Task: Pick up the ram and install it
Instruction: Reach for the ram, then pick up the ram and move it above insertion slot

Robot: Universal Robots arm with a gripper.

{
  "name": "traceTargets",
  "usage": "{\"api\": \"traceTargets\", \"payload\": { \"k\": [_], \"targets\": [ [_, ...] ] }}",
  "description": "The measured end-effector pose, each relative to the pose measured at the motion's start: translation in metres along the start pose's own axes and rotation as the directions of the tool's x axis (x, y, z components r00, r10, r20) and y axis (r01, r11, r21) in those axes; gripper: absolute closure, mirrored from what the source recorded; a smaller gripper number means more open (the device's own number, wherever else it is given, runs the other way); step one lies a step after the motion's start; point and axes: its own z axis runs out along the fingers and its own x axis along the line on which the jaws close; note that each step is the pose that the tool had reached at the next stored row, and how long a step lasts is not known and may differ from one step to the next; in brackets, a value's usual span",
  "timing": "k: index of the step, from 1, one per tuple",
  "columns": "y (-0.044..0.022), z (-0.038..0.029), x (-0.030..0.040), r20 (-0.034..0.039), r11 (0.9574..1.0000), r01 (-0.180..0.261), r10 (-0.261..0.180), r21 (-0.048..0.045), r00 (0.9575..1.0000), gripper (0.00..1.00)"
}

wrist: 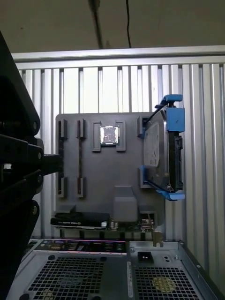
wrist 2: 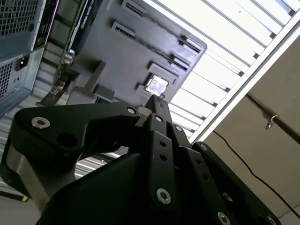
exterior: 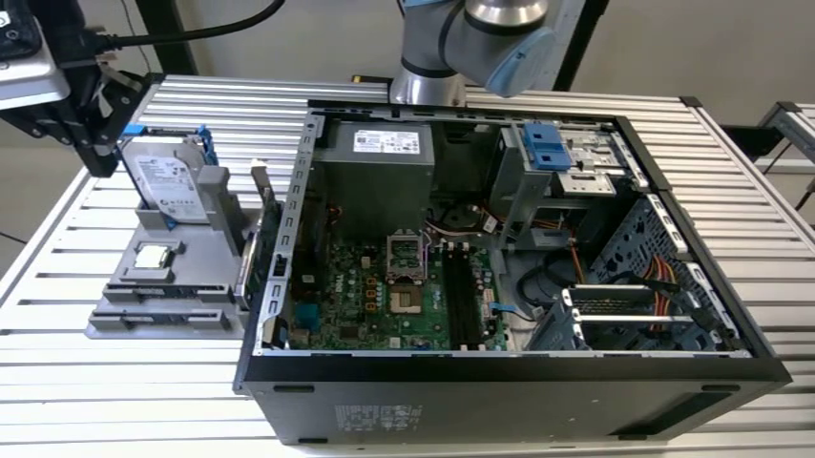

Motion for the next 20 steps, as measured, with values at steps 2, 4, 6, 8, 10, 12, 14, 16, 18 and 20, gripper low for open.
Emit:
{"api": "traceTargets", "payload": {
  "k": [2, 4, 6, 8, 10, 12, 14, 16, 18, 20],
  "targets": [
    [-0.0017, 0.0002, -0.0001, -0.0013, 1.0000, 0.000, 0.000, 0.0001, 1.0000, 1.00],
    [-0.0037, 0.0004, -0.0001, -0.0030, 1.0000, 0.000, 0.000, 0.0001, 1.0000, 1.00],
    [-0.0056, 0.0005, -0.0002, -0.0051, 1.0000, 0.000, 0.000, 0.0002, 1.0000, 1.00],
    [-0.0077, 0.0008, -0.0003, -0.0067, 1.0000, 0.000, 0.000, 0.0002, 1.0000, 1.00],
    [-0.0099, 0.0010, -0.0004, -0.0072, 1.0000, 0.000, 0.000, 0.0003, 1.0000, 1.00],
    [-0.0112, 0.0011, -0.0004, -0.0073, 1.0000, 0.000, 0.000, 0.0003, 1.0000, 1.00],
    [-0.0119, 0.0010, -0.0003, -0.0067, 1.0000, 0.000, 0.000, 0.0002, 1.0000, 1.00],
    [-0.0129, 0.0012, -0.0005, -0.0052, 1.0000, 0.001, -0.001, 0.0002, 1.0000, 1.00],
    [-0.0138, 0.0012, -0.0004, 0.0010, 1.0000, 0.002, -0.002, 0.0001, 1.0000, 1.00],
    [-0.0148, 0.0012, -0.0005, 0.0057, 1.0000, 0.006, -0.006, 0.0001, 1.0000, 1.00]
  ]
}}
